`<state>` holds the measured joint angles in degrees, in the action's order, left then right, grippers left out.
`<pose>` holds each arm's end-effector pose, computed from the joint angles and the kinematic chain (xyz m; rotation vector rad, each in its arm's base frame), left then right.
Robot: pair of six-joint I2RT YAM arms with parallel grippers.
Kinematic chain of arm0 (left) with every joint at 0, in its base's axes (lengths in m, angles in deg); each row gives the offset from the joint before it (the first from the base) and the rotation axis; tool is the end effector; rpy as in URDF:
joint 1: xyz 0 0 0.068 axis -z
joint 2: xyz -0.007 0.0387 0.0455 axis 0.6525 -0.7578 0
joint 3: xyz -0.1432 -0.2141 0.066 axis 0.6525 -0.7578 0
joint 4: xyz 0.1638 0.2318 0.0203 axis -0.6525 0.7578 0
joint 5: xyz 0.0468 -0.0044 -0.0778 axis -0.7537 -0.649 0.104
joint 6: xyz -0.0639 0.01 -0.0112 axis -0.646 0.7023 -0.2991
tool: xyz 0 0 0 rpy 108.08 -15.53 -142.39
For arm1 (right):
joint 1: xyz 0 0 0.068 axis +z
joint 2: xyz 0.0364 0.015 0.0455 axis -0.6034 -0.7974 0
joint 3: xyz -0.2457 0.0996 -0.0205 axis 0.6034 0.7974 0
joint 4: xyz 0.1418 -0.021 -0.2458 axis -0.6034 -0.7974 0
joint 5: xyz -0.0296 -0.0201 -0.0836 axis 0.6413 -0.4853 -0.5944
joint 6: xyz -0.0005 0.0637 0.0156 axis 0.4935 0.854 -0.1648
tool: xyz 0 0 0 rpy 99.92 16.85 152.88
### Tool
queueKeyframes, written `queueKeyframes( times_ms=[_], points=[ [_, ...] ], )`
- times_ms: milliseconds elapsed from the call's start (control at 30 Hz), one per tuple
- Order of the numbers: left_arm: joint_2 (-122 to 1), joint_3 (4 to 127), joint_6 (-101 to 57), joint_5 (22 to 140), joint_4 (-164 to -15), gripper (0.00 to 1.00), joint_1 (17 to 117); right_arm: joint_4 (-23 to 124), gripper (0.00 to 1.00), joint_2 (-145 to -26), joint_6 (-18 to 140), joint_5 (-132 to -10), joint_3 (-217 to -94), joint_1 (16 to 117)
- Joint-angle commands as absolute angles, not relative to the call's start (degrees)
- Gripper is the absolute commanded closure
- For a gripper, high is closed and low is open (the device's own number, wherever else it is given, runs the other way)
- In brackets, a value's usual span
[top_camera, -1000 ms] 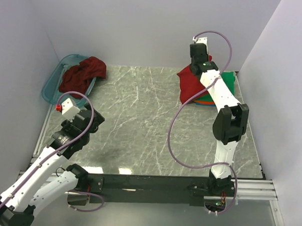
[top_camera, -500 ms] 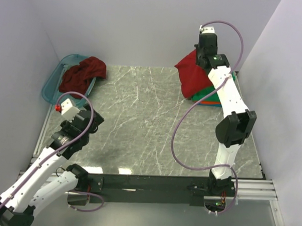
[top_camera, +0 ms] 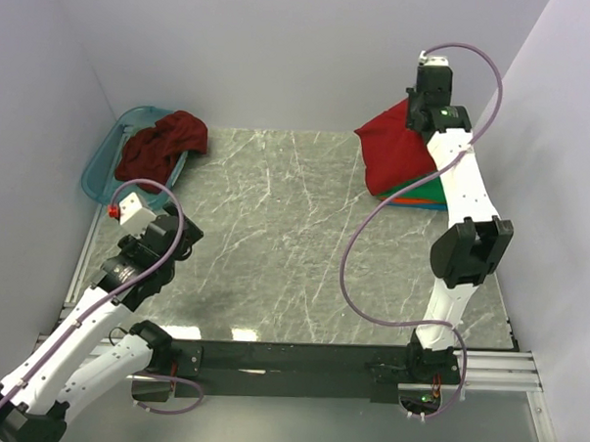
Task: Fold and stack the t-shirts
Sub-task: Neatly place the folded tshirt to the corner
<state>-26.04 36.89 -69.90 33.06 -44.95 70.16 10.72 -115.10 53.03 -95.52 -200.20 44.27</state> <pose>0.1725 -0.0596 0.2801 -0.8747 1.9044 -0.1475 0.4699 0.0435 0.3954 0.0304 2.0888 -0.2546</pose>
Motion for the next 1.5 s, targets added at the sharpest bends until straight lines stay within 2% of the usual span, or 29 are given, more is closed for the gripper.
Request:
queueKeyframes(
  times_ms=[0,433,1133,1333,1433,1467],
  points=[
    [-26.42,38.89,-70.07,32.16,-46.32,0.01,69.91,16.02,1.00,-110.84,53.53,-95.58,-199.05,41.60],
    [-29.31,40.03,-69.63,31.54,-46.50,0.00,69.91,23.15,1.00,-117.25,57.14,-96.20,-196.41,35.19],
    [-33.36,42.58,-67.70,29.79,-47.64,0.01,69.82,24.30,1.00,-123.14,63.29,-93.38,-194.03,28.33],
    [-33.36,43.38,-66.20,29.08,-48.34,0.01,69.82,21.49,0.95,-124.73,65.05,-95.13,-195.35,28.15],
    [-32.92,43.11,-66.12,28.73,-48.34,0.01,69.82,20.61,0.90,-124.90,66.10,-95.58,-195.44,27.80],
    [-32.75,43.11,-66.29,28.56,-48.08,0.01,69.82,20.34,0.84,-124.90,66.28,-96.19,-195.61,27.63]
  ],
)
